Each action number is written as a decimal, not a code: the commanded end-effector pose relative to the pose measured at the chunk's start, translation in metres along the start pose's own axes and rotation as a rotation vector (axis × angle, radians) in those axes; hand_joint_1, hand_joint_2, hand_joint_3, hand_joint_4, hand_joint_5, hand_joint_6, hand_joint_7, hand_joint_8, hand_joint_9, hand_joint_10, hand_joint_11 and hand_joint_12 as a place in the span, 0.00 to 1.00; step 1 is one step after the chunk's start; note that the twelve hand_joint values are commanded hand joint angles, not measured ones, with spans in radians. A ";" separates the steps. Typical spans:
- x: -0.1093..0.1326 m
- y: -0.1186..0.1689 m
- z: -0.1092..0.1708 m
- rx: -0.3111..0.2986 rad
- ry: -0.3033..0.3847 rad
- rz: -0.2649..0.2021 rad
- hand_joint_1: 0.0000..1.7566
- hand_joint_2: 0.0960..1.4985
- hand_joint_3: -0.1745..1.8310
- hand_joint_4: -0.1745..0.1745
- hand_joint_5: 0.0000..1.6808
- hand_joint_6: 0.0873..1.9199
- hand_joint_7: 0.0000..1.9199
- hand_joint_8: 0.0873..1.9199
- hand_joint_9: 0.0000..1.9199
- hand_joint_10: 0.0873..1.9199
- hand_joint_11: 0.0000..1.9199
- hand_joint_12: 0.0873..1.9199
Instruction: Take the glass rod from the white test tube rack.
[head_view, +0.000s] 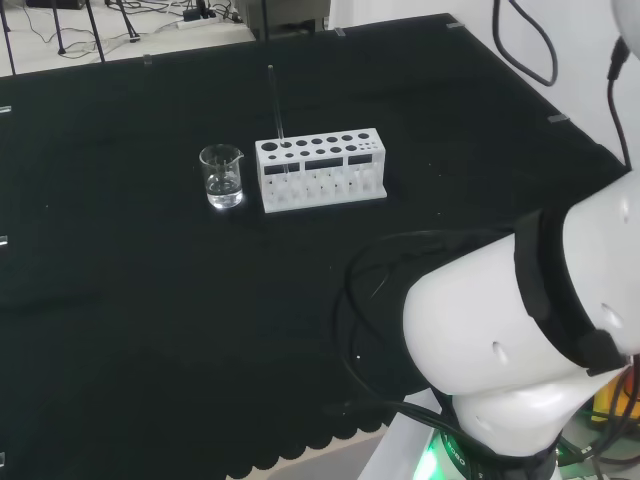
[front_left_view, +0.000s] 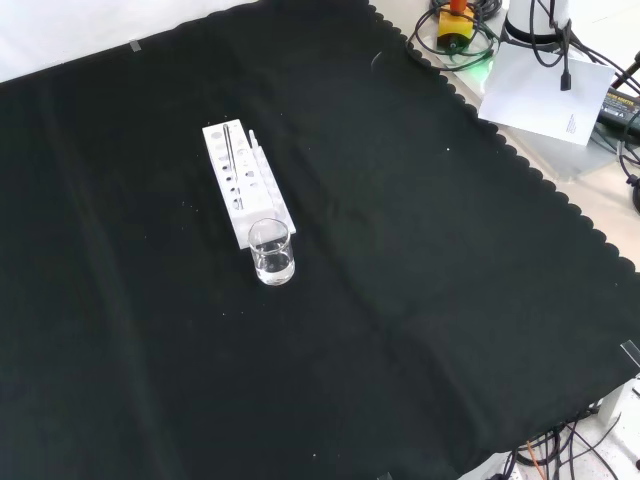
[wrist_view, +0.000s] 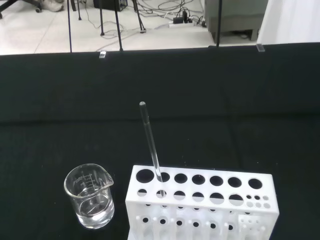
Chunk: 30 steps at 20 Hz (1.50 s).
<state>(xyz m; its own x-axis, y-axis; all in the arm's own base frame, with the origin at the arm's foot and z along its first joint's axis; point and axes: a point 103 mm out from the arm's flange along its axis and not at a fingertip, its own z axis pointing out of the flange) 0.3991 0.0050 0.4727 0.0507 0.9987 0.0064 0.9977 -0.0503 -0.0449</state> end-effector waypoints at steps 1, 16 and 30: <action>0.006 0.033 0.006 0.002 -0.021 -0.047 0.33 0.78 0.01 0.02 0.05 0.00 0.00 0.27 0.00 0.43 0.00 0.69; 0.021 0.112 0.041 0.087 -0.015 -0.079 0.37 0.77 0.00 0.03 0.06 0.00 0.00 0.32 0.02 0.44 0.00 0.73; 0.047 0.155 0.080 0.132 -0.023 -0.123 0.36 0.77 0.00 0.03 0.06 0.00 0.00 0.33 0.02 0.44 0.00 0.73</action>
<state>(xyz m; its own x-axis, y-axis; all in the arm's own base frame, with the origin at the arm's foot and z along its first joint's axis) 0.5253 0.0322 0.4157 -0.0488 0.9987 -0.0109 0.9884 0.0468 -0.1448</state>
